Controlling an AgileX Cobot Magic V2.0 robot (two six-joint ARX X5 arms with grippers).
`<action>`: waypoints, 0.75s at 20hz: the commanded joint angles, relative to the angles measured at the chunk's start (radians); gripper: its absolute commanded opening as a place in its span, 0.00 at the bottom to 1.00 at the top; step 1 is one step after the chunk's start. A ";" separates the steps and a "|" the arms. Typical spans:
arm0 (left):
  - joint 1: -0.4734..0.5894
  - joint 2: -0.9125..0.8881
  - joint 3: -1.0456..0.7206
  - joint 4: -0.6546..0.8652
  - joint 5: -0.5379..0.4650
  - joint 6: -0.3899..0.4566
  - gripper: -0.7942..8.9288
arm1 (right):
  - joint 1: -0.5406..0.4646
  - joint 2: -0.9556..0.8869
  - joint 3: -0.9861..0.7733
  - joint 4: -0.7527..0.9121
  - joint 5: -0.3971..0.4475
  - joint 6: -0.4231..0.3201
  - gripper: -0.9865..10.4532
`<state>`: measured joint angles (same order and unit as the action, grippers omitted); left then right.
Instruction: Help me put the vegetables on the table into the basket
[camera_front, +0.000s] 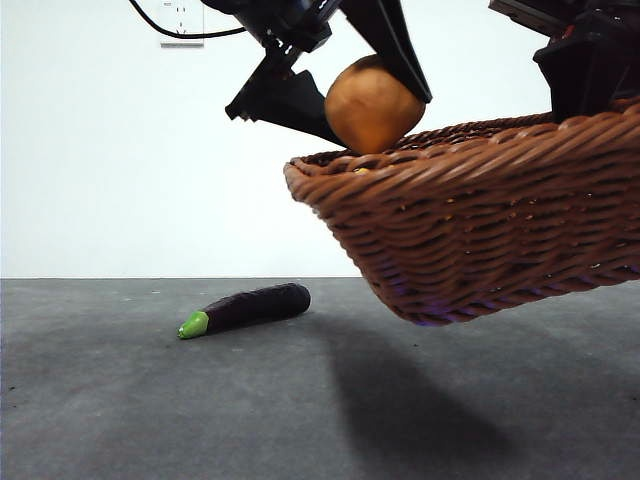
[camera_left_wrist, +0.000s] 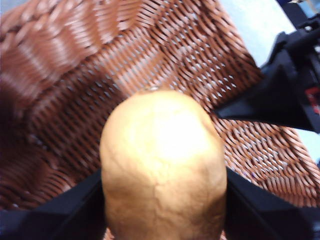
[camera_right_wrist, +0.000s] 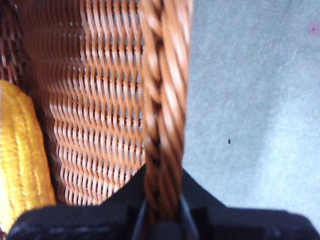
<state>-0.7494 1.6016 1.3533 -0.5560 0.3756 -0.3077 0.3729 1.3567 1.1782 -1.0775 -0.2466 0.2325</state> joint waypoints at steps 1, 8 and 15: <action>-0.002 0.005 -0.002 0.032 -0.003 -0.015 0.67 | 0.001 0.001 0.008 0.006 -0.011 0.010 0.08; 0.049 0.001 0.073 -0.026 -0.052 0.001 0.73 | 0.000 0.001 0.008 0.000 0.056 0.011 0.08; 0.321 0.025 0.208 -0.196 -0.290 0.264 0.72 | -0.008 0.001 0.008 -0.043 0.019 0.000 0.08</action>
<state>-0.4248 1.6138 1.5635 -0.7479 0.0879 -0.0792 0.3645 1.3567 1.1782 -1.1263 -0.2153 0.2317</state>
